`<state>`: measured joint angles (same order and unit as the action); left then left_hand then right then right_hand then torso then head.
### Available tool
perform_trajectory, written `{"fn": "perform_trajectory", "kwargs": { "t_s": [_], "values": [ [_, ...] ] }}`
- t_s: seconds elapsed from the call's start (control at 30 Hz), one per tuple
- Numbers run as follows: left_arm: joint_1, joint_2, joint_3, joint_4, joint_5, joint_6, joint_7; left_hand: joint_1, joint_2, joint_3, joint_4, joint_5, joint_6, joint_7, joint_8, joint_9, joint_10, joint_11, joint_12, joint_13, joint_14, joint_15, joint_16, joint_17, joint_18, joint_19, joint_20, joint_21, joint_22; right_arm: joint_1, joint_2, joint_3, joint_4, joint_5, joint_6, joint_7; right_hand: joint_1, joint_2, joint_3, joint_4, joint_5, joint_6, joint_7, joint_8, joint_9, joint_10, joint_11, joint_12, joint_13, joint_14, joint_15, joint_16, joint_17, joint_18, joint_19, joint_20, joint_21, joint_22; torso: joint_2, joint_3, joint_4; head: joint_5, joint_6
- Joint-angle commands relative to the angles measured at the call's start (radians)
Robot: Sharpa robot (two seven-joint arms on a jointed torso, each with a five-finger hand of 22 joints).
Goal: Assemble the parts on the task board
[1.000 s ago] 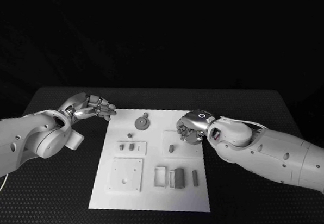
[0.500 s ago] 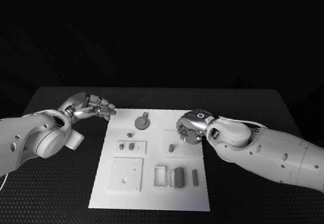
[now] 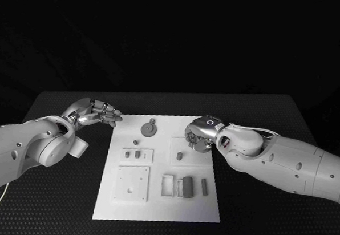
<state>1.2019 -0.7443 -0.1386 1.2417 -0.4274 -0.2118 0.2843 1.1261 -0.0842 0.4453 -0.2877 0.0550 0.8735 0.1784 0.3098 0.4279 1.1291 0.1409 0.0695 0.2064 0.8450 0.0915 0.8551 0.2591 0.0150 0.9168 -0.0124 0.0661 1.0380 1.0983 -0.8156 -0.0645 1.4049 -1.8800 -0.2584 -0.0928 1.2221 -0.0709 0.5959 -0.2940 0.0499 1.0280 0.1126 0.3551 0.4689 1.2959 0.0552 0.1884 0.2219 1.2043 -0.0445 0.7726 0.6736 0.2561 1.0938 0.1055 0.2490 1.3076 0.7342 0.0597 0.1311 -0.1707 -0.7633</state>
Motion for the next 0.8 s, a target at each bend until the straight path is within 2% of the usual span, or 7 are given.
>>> {"fn": "perform_trajectory", "kwargs": {
  "t_s": [0.03,0.17,0.33,0.47,0.8],
  "values": [
    [0.000,0.004,0.001,0.000,0.005,0.012,0.005,-0.004,0.005,-0.006,-0.002,0.002,-0.004,-0.001,0.001,-0.001,-0.008,0.002,-0.001,-0.001,0.001,0.004,-0.003,0.001,0.009,0.002,0.008,0.000,-0.001,-0.004,-0.003,-0.003,0.008,0.004,0.005,-0.007,0.004,0.001,0.004,0.001,0.000,0.007,-0.002,0.007,0.002,0.010,0.000,0.001,0.002,0.008,0.000,0.006,0.002,0.006,0.009,0.001,0.004,0.024,0.000,-0.0002,0.0005,0.002,0.001],
    [-0.001,0.006,0.001,-0.001,0.005,0.013,0.005,-0.004,0.005,-0.006,-0.002,0.003,-0.005,-0.001,0.001,-0.002,-0.008,0.002,-0.001,-0.001,0.002,0.004,-0.004,0.002,0.009,0.002,0.008,0.000,-0.002,-0.004,-0.008,-0.001,0.015,0.005,0.003,-0.010,0.004,0.001,0.004,0.001,0.000,0.008,-0.003,0.007,0.002,0.011,0.000,0.000,0.002,0.009,0.000,0.006,0.002,0.006,0.010,0.001,0.005,0.024,0.000,-0.0012,0.0022,0.002,0.001],
    [-0.002,0.006,0.001,-0.003,0.005,0.011,0.005,-0.004,0.006,-0.006,-0.002,0.003,-0.005,-0.001,0.001,-0.002,-0.008,0.002,-0.001,-0.001,0.002,0.004,-0.004,0.002,0.010,0.002,0.008,0.000,-0.002,-0.003,-0.006,0.004,0.019,0.005,0.002,-0.010,0.005,0.000,0.005,0.001,0.000,0.008,-0.003,0.007,0.002,0.012,-0.001,0.000,0.002,0.009,-0.001,0.007,0.003,0.006,0.011,0.000,0.006,0.024,0.001,0.0000,0.0000,0.004,0.002],
    [-0.003,0.010,0.001,-0.008,0.005,0.011,0.006,-0.004,0.006,-0.006,-0.002,0.003,-0.005,-0.001,0.001,-0.002,-0.009,0.002,-0.001,-0.002,0.002,0.004,-0.004,0.002,0.010,0.002,0.008,0.000,-0.002,0.000,-0.003,0.010,0.011,0.019,0.003,-0.004,0.005,0.000,0.005,0.001,0.000,0.009,-0.003,0.007,0.003,0.013,-0.001,0.000,0.002,0.010,-0.001,0.007,0.003,0.006,0.013,0.000,0.007,0.024,0.000,-0.0009,-0.0003,0.003,0.002],
    [-0.008,0.014,0.001,-0.023,0.005,0.014,0.007,-0.004,0.007,-0.006,-0.002,0.003,-0.006,0.000,0.001,-0.002,-0.009,0.002,-0.001,-0.002,0.002,0.004,-0.005,0.003,0.010,0.003,0.008,0.000,-0.004,0.019,-0.004,0.022,0.021,0.039,0.004,0.002,0.005,-0.001,0.005,0.001,0.000,0.010,-0.004,0.007,0.004,0.015,-0.002,-0.001,0.003,0.013,-0.003,0.008,0.005,0.006,0.015,-0.002,0.009,0.024,0.000,-0.0012,-0.0001,0.006,0.003]
  ]
}}
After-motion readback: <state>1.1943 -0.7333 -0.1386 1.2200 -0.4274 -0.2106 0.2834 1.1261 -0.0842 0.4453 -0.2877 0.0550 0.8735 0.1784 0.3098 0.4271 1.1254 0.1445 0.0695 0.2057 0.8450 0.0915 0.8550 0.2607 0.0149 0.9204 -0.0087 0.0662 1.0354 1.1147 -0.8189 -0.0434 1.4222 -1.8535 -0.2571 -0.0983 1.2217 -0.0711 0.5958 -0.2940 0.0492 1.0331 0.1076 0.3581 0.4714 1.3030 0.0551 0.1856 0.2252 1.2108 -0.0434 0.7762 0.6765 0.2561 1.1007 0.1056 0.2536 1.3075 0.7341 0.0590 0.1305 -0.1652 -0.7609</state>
